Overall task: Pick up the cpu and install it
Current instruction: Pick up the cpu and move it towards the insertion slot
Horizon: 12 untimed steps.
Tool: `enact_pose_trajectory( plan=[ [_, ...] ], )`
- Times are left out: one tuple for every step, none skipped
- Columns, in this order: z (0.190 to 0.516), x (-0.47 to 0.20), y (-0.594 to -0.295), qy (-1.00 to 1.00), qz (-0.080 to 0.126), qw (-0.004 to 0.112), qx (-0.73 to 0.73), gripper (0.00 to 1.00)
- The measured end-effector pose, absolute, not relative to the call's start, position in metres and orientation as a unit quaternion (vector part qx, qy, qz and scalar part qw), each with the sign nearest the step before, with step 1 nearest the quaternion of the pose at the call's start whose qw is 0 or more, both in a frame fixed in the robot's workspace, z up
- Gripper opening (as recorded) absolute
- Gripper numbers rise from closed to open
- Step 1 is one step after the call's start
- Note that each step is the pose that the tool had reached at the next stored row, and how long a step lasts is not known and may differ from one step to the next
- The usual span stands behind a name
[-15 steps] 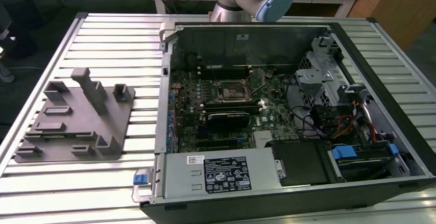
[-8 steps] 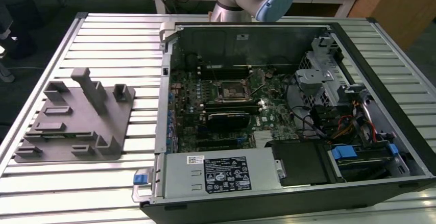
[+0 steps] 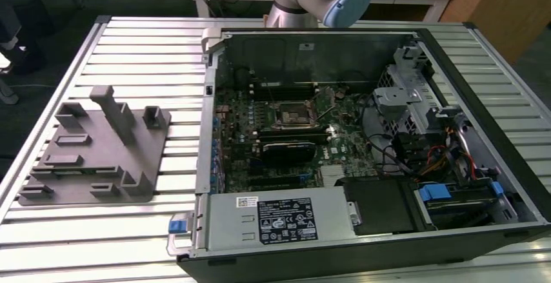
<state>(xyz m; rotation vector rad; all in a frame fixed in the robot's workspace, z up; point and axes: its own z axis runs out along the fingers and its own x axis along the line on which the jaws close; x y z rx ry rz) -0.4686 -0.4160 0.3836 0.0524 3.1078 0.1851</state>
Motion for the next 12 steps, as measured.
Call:
enact_pose_trajectory(
  plan=[
    [0.3837, -0.468, -0.416, 0.998, 0.059, 0.014, 0.017, 0.54],
    [0.3837, -0.4676, -0.4159, 0.998, 0.059, 0.014, 0.017, 0.54],
    [0.3837, -0.4671, -0.4159, 0.998, 0.059, 0.014, 0.017, 0.54],
    [0.3837, -0.4667, -0.4159, 0.998, 0.059, 0.014, 0.017, 0.54],
    [0.3837, -0.4662, -0.4159, 0.998, 0.059, 0.014, 0.017, 0.54],
    [0.3837, -0.4659, -0.4159, 0.998, 0.059, 0.014, 0.017, 0.54],
    [0.3836, -0.4656, -0.4159, 0.998, 0.059, 0.014, 0.017, 0.54],
    [0.3836, -0.4653, -0.4159, 0.998, 0.059, 0.014, 0.017, 0.54],
    [0.3836, -0.465, -0.4159, 0.998, 0.059, 0.014, 0.017, 0.54],
    [0.3837, -0.4647, -0.4159, 0.998, 0.059, 0.014, 0.017, 0.54],
    [0.3836, -0.4644, -0.4159, 0.998, 0.059, 0.014, 0.017, 0.54],
    [0.3836, -0.464, -0.4159, 0.998, 0.059, 0.014, 0.017, 0.54]
  ],
)
